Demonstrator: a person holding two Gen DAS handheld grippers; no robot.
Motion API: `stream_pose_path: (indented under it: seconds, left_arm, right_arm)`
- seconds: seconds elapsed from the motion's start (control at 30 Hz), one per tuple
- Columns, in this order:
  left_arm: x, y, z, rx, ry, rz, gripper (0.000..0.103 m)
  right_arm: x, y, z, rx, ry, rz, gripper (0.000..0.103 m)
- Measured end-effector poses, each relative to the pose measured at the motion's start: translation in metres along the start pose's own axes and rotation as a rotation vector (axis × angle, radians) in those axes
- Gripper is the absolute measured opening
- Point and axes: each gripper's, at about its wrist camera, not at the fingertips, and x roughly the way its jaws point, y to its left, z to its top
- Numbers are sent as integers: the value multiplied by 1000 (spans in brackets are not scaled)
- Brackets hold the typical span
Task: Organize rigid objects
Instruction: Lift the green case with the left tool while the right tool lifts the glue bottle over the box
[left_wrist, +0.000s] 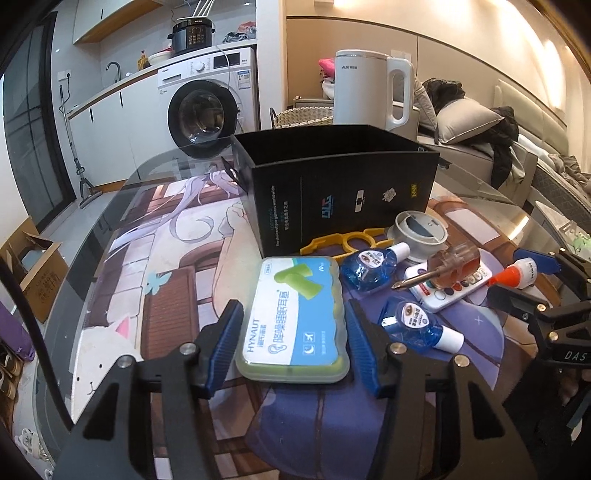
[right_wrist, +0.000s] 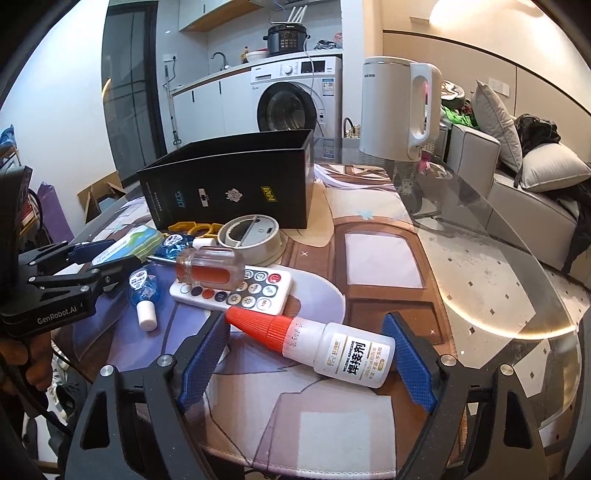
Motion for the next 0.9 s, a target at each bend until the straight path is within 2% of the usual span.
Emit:
stream_pose_path:
  seconds: [0.4,0.9]
  left_arm:
    - [-22,2,8,-40,-84,-24,55]
    - [-42,2,37,-59,-197,-21,55]
  right_arm:
    - [-12,8,6,-60,-48,26,86]
    - [-25,10,45,-129,-117,75,86]
